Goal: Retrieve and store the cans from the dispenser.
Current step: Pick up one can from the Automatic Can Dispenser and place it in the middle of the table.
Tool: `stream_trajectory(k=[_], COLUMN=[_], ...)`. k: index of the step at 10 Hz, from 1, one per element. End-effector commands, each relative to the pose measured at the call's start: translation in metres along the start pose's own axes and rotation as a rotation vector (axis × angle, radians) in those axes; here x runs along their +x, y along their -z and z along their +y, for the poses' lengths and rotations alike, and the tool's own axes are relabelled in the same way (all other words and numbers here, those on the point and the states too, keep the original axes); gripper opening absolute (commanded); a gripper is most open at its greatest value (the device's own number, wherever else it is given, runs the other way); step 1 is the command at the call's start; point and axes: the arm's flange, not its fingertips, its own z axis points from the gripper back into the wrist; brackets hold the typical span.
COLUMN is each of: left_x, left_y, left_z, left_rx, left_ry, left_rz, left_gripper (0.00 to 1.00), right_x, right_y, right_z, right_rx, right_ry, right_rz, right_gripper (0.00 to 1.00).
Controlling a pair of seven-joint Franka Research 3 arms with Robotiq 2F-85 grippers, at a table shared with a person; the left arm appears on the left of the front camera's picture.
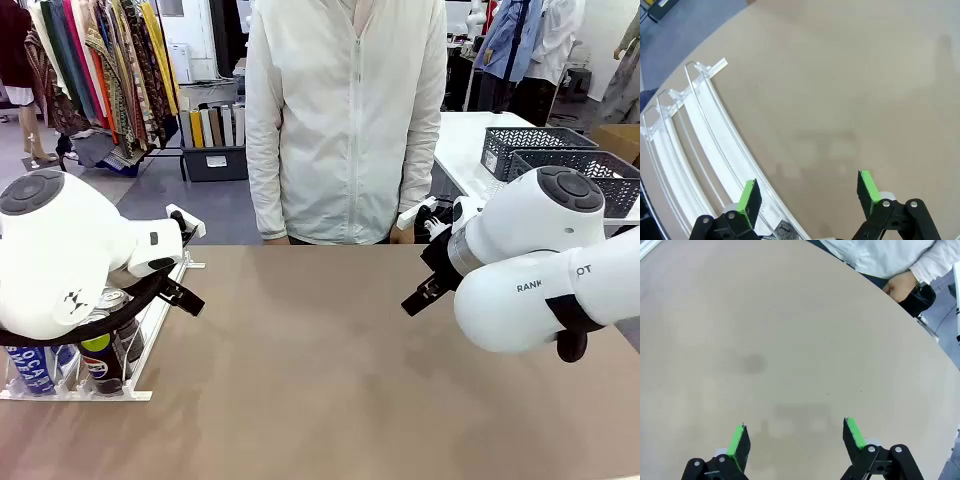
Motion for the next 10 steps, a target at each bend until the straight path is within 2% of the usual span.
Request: stream_trajectory(k=[1,10], left_x=[0.0001,0.0001], left_y=[-0.0001,-0.0001], left_z=[0.0000,0.0000], left_rx=[0.000,0.000], left_ry=[0.000,0.000], left_rz=[0.000,0.000], left_gripper=[1.00,1.00], right_x=[0.0000,0.0000], right_y=[0.0000,0.0000], right_z=[0.0000,0.0000], right_rx=[0.000,0.000], right_ry=[0.000,0.000], right_rz=[0.000,0.000], right_gripper=[1.00,1.00])
